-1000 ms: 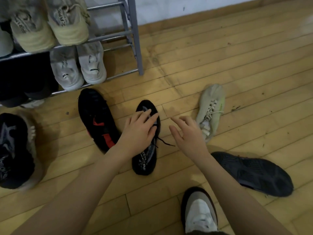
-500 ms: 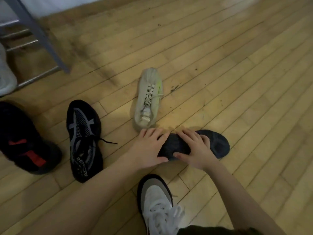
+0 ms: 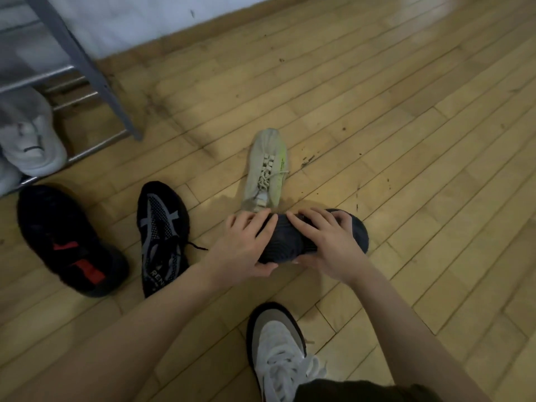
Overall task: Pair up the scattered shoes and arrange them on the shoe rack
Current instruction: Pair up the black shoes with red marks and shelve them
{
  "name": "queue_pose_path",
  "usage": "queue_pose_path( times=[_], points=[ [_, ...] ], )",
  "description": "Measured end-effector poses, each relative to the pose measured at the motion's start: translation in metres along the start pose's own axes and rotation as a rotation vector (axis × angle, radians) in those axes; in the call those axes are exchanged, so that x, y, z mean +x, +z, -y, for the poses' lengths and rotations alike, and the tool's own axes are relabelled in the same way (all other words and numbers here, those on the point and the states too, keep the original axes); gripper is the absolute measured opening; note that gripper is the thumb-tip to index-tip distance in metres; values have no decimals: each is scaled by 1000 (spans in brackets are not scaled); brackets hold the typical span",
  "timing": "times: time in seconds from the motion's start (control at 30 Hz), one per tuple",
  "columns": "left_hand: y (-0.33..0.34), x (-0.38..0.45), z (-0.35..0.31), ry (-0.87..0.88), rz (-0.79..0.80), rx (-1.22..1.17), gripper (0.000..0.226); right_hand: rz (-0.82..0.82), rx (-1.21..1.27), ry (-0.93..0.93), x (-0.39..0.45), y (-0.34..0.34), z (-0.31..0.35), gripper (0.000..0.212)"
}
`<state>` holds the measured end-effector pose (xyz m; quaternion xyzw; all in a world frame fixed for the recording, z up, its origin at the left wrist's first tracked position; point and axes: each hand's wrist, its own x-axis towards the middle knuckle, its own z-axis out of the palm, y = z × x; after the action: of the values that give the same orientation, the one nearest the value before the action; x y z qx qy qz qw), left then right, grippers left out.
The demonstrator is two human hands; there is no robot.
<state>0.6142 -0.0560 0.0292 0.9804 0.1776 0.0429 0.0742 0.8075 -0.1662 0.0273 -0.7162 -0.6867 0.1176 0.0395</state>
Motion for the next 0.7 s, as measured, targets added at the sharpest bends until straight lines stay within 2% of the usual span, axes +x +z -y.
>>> queue_pose_path(
  times=[0.17,0.43,0.57,0.7],
  points=[
    [-58,-46,35,-103,-56,154,72,-74,17,-163,45,-31,58,69],
    [-158,-136,80,-282,-127,393,69,-234,-24,-471,108,-90,170,71],
    [-169,-177,110,-379,-167,421,68,-258,-23,-598,134,-89,219,63],
    [-143,-198,138,-429,-178,423,64,-200,-82,-622,160,-59,242,61]
  ],
)
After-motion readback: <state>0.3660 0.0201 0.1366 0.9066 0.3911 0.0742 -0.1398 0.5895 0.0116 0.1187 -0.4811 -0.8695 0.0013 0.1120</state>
